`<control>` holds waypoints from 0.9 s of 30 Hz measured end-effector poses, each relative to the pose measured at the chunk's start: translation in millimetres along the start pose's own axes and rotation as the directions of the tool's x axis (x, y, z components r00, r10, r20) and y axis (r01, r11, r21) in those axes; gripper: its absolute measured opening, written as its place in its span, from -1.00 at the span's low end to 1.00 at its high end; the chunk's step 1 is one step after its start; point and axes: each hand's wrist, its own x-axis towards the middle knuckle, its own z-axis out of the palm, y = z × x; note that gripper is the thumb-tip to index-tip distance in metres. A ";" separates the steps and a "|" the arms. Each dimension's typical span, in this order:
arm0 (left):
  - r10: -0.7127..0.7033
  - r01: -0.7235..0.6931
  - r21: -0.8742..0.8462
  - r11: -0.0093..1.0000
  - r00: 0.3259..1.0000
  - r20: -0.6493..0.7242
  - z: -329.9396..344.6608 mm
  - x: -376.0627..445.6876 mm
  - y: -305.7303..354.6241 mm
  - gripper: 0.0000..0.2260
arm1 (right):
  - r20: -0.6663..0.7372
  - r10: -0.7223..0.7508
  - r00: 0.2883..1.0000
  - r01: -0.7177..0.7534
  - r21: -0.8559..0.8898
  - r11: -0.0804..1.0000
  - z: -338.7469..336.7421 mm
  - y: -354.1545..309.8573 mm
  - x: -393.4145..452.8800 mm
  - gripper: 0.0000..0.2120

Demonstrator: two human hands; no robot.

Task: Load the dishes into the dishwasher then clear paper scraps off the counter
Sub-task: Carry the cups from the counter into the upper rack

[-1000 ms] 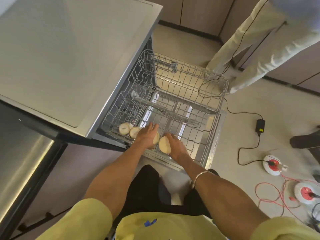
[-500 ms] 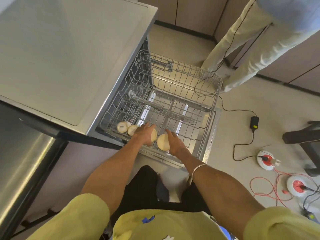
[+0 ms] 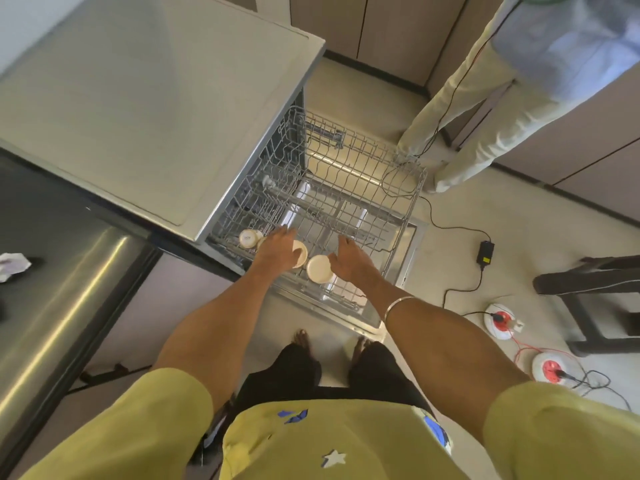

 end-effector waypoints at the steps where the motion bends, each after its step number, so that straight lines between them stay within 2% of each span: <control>1: -0.016 0.016 -0.013 1.000 1.000 0.008 -4.8 -5.8 2.9 -0.47 | 0.009 0.004 1.000 -0.004 -0.009 1.000 -9.4 -3.8 -5.2 -0.47; 6: -0.089 0.086 -0.130 0.988 0.996 -0.011 -18.0 -27.9 16.1 -0.56 | -0.001 -0.037 0.999 0.037 -0.042 0.998 -44.6 -15.6 -26.1 -0.41; 9: -0.164 0.153 -0.176 0.972 0.985 -0.048 -25.4 -43.6 23.5 -0.58 | -0.021 -0.082 0.996 0.080 -0.091 0.993 -56.4 -17.7 -32.4 -0.47; 11: -0.236 0.221 -0.175 0.959 0.969 -0.070 -31.1 -57.3 25.7 -0.59 | -0.020 -0.128 0.992 0.124 -0.128 0.984 -63.6 -23.7 -35.2 -0.48; 13: -0.300 0.277 -0.179 0.944 0.946 -0.120 -37.4 -71.4 23.2 -0.61 | 0.041 -0.183 0.982 0.188 -0.195 0.963 -68.9 -33.5 -35.1 -0.40; 17: -0.427 0.369 -0.306 0.878 0.892 -0.149 -34.2 -101.8 -0.7 -0.59 | 0.076 -0.299 0.951 0.309 -0.243 0.920 -65.4 -62.7 -33.7 -0.32; 22: -0.608 0.476 -0.461 0.749 0.770 -0.193 -15.3 -170.1 -28.7 -0.58 | 0.147 -0.514 0.845 0.530 -0.357 0.769 -46.7 -119.1 -63.6 -0.37; 27: -0.773 0.573 -0.576 0.583 0.609 -0.177 14.4 -246.9 -52.4 -0.57 | 0.258 -0.649 0.716 0.696 -0.345 0.630 -4.7 -173.9 -98.0 -0.39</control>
